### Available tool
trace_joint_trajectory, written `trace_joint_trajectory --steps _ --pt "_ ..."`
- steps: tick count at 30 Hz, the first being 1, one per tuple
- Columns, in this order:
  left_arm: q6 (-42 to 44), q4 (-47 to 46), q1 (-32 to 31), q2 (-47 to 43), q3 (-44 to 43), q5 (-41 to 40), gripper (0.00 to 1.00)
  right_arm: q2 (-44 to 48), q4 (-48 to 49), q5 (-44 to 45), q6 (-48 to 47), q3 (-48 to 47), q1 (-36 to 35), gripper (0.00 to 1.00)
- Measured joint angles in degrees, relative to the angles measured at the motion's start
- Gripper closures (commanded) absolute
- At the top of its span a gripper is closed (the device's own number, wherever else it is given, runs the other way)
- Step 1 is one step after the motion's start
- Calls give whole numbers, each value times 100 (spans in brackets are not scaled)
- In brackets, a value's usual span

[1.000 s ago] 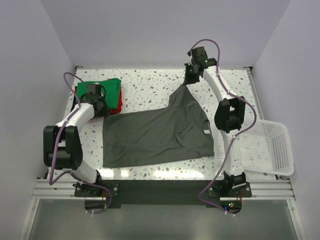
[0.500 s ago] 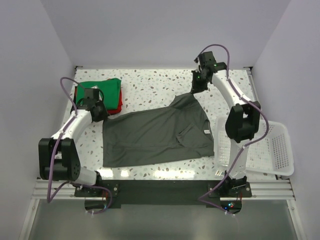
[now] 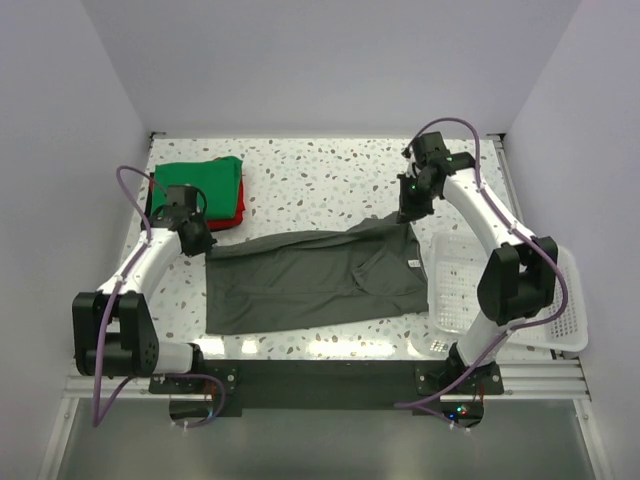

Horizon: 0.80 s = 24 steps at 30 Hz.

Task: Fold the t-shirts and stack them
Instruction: Fold the tshirt

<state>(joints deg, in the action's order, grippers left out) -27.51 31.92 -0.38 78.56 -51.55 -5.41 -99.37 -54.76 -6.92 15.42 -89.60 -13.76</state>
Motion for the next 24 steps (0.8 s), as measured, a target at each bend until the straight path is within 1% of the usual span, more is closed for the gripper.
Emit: trace_joint_trajectory --steps 7,15,24 --pt "-195 352 0 -251 181 -271 100 407 -149 17 11 651 0 100" --pt "-350 551 0 -435 372 -313 100 916 -192 33 22 1300 0 100" --pt "-494 732 0 -811 466 -341 100 1106 -201 9 42 1759 0 100"
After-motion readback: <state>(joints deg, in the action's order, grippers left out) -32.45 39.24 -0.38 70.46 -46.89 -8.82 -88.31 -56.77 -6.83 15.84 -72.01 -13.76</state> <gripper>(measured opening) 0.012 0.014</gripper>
